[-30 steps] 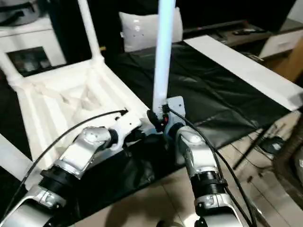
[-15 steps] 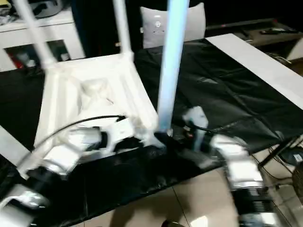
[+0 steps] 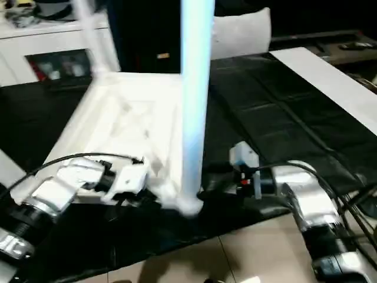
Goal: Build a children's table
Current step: Rotate leg to tighten
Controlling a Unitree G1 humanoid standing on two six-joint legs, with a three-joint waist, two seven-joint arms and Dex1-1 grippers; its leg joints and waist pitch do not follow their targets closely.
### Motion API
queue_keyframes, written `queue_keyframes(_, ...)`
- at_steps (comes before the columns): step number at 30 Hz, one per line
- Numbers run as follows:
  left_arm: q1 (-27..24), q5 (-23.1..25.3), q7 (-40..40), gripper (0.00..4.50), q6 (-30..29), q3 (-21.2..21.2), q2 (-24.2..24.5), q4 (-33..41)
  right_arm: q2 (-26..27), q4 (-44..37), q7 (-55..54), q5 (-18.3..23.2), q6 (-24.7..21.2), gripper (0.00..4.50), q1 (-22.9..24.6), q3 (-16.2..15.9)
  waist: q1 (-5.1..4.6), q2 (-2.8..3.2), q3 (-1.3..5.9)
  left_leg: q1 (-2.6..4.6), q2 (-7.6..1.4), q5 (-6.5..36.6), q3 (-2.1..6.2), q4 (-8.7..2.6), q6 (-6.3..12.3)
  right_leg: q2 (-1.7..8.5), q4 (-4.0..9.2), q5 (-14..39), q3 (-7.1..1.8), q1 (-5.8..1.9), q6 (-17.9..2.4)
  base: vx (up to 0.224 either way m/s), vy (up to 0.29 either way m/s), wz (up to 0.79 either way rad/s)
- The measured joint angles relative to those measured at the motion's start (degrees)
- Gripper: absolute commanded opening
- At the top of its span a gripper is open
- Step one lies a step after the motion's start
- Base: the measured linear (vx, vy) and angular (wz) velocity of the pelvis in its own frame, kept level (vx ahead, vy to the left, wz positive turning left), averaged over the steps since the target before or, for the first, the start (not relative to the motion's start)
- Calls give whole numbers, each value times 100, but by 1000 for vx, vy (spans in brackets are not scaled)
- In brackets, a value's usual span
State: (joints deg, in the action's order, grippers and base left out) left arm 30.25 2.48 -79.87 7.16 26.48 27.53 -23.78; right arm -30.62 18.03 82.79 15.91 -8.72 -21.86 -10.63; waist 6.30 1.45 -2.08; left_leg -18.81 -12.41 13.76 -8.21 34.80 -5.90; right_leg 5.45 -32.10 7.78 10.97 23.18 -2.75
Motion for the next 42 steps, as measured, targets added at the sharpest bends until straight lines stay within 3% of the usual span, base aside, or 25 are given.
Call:
queue_keyframes(5, 24, 7, -85, 0, 16, 57, -71, 5, 48, -1, 208, 5, -74, 271, 1, -151, 13, -5, -1, 24, 24, 0, -20, -2, 1, -16, -12, -1, -91, -1, 5, 0, 0, 0)
queue_keyframes(13, 56, 1, -140, 0, 42, 94, -92, -15, 283, -1, 213, 2, -44, 202, 1, -307, 20, -17, 1, 22, 35, 0, -21, -4, 2, -15, -12, 3, -110, -2, 18, 0, 0, 0)
queue_keyframes(22, 53, 1, -135, 0, -5, 79, -92, -16, 298, -46, 204, 14, -221, 193, 9, -304, 19, -18, 2, 23, 35, 0, -22, -4, 2, -15, -13, 3, -110, -2, 19, 0, 0, 0)
queue_keyframes(27, -120, -39, 122, 0, -765, -102, -158, 237, 420, -411, -303, 82, -594, 193, 328, -91, 4, -14, 5, 40, 38, -2, -24, -4, -2, -14, -14, 4, -114, -15, 22, 0, 0, 0)
queue_keyframes(31, -313, -26, 623, 0, -1449, -360, -267, 416, 722, -453, -1107, -11, -845, 193, 390, 125, -165, -15, 5, 76, 50, 0, -28, -1, -31, -14, -3, 4, -106, -45, 23, 0, 0, 0)
queue_keyframes(33, -361, 42, 1134, 0, -1873, -558, -441, 471, 1126, -393, -1966, -121, -979, 193, 401, 367, -362, -21, 1, 64, 43, -3, -19, 23, -36, -14, 32, 1, -47, -44, 28, -27, 7, -6)
queue_keyframes(34, -375, 94, 1345, 0, -2038, -607, -542, 494, 1290, -363, -2326, -178, -1015, 193, 401, 467, -464, -13, 4, 62, 30, -3, -4, 26, -37, -14, 79, -2, 9, -61, 32, 0, 0, 0)
queue_keyframes(35, -392, 158, 1598, 0, -2221, -659, -700, 512, 1454, -316, -2745, -238, -1073, 193, 379, 577, -619, 36, -3, 60, -48, -2, 29, 33, -38, -17, 211, -5, 166, -143, 38, 0, 0, 0)
queue_keyframes(36, -400, 185, 1803, 0, -2364, -679, -830, 516, 1574, -260, -3048, -278, -1098, 193, 357, 642, -709, 70, -16, 70, -133, 0, 75, 27, -39, -23, 298, -5, 269, -219, 41, 0, 0, 0)
queue_keyframes(37, -392, 226, 2027, 0, -2502, -706, -970, 514, 1715, -180, -3363, -331, -1104, 193, 313, 722, -763, 61, -28, 85, -153, 1, 87, 21, -42, -30, 144, 93, 215, -200, 129, 0, 0, 0)
queue_keyframes(38, -377, 304, 2306, 0, -2660, -720, -1138, 508, 1874, -78, -3721, -407, -1111, 193, 253, 811, -781, -17, -60, 161, -92, 8, 20, 33, -54, -22, -150, 234, -4, -111, 161, 0, 0, 0)
queue_keyframes(39, -381, 362, 2466, 0, -2745, -734, -1236, 491, 1945, 19, -3946, -459, -1117, 193, 192, 822, -785, -168, -59, 271, -9, 36, 2, 48, -97, -29, -240, 205, -161, -115, 90, -10, -50, 1)
queue_keyframes(40, -375, 453, 2709, 0, -2822, -753, -1376, 449, 2053, 133, -4217, -508, -1127, 193, 110, 857, -787, -199, -82, 349, 47, 89, -9, 183, -103, -55, -223, 191, -91, -71, 64, -15, -85, -8)
queue_keyframes(41, -362, 484, 2877, 0, -2850, -834, -1419, 450, 2195, 250, -4504, -574, -1139, 193, -85, 851, -839, -75, -71, 290, 26, 355, -4, 420, 121, -32, -137, 195, 154, -54, 56, -15, -85, -8)
queue_keyframes(42, -291, 516, 3020, 0, -2893, -882, -1440, 431, 2425, 375, -4850, -643, -1088, 193, -232, 891, -914, 122, -61, 237, -3, 441, 86, 410, 81, 13, 51, 189, 462, -139, 67, 31, 43, -41)
